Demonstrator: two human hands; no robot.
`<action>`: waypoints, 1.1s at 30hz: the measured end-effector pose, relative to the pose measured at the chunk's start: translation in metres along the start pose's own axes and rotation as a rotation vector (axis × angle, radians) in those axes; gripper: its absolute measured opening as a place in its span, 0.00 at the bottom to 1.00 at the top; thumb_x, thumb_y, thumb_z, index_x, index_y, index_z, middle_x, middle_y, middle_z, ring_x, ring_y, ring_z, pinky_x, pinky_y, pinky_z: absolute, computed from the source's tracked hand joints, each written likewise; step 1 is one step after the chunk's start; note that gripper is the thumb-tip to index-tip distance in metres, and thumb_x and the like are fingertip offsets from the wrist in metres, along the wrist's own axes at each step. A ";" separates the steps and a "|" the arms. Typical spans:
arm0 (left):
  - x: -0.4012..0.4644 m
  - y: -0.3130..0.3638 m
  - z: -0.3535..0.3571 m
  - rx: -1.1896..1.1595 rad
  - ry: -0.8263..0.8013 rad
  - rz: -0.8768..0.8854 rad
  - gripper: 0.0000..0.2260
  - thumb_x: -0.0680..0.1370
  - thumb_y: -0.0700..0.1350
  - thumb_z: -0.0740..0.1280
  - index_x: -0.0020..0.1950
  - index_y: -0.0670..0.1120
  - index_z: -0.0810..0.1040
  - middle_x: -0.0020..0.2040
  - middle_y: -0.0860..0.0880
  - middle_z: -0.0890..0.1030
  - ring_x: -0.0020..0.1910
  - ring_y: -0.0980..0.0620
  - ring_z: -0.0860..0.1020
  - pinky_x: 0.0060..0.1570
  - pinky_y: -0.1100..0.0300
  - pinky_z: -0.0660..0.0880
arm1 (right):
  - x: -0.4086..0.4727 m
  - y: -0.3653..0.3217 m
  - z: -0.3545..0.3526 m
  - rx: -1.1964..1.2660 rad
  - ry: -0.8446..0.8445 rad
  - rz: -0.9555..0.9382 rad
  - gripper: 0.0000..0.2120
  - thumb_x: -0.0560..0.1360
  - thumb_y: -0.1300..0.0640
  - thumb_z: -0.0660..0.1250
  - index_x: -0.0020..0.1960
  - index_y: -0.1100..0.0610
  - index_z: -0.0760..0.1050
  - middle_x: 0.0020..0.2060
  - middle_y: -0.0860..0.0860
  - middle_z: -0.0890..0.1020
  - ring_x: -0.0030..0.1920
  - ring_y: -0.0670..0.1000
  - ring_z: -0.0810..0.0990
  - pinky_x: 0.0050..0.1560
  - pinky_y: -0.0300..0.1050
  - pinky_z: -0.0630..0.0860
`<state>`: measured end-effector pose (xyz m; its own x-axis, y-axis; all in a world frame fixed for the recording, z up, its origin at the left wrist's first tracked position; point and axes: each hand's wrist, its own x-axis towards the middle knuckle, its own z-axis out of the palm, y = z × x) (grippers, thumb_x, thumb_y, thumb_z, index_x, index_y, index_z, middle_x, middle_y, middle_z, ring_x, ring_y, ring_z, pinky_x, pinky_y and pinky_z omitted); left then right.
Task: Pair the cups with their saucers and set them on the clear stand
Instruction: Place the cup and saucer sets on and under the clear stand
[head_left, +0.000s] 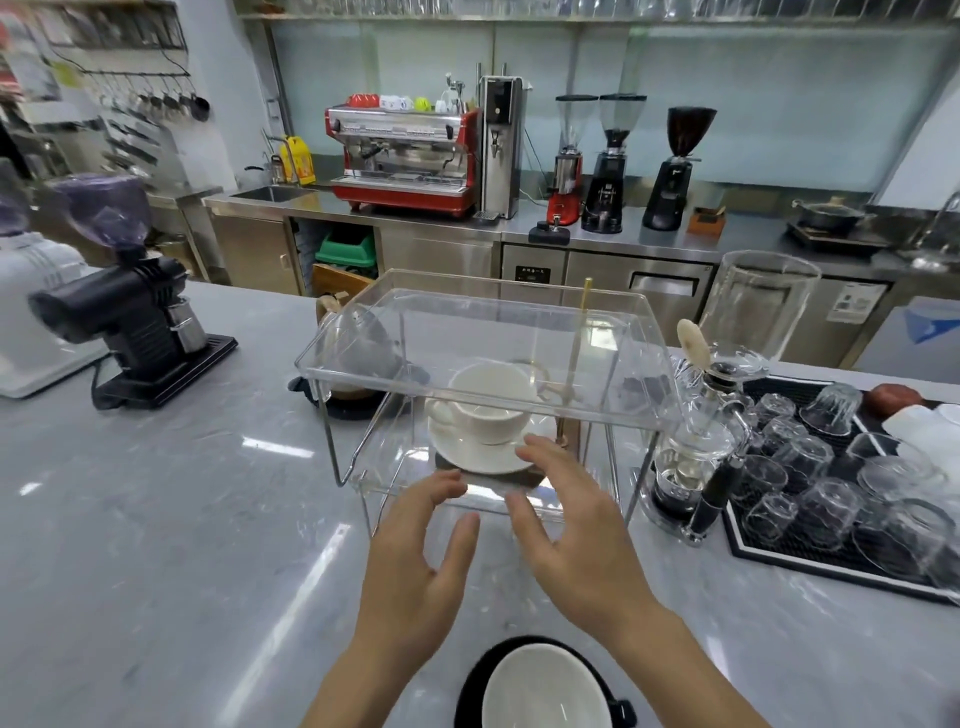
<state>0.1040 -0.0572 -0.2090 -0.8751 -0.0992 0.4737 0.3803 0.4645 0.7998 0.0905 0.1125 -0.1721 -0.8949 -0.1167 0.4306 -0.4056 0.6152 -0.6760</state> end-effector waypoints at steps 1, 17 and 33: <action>-0.008 0.000 -0.001 0.017 -0.017 0.006 0.14 0.78 0.56 0.65 0.61 0.52 0.79 0.62 0.61 0.80 0.65 0.59 0.77 0.63 0.64 0.72 | -0.007 0.001 -0.002 -0.026 -0.018 -0.007 0.20 0.78 0.48 0.65 0.69 0.49 0.72 0.68 0.38 0.71 0.69 0.31 0.64 0.67 0.24 0.57; -0.098 -0.005 -0.008 0.246 -0.354 0.026 0.20 0.79 0.60 0.63 0.67 0.53 0.79 0.66 0.62 0.75 0.68 0.67 0.69 0.67 0.74 0.61 | -0.132 0.037 -0.017 -0.140 -0.229 0.169 0.26 0.75 0.35 0.60 0.71 0.40 0.67 0.73 0.31 0.61 0.74 0.32 0.56 0.70 0.32 0.57; -0.132 -0.003 -0.010 0.227 -0.399 -0.166 0.27 0.76 0.65 0.59 0.70 0.53 0.76 0.65 0.70 0.68 0.67 0.71 0.65 0.62 0.80 0.59 | -0.174 0.035 -0.022 -0.019 -0.205 0.437 0.20 0.76 0.41 0.65 0.65 0.31 0.64 0.66 0.25 0.62 0.70 0.30 0.60 0.70 0.35 0.58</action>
<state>0.2212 -0.0541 -0.2705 -0.9818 0.1362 0.1323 0.1894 0.6556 0.7310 0.2360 0.1716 -0.2579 -0.9998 0.0058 -0.0197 0.0187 0.6552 -0.7552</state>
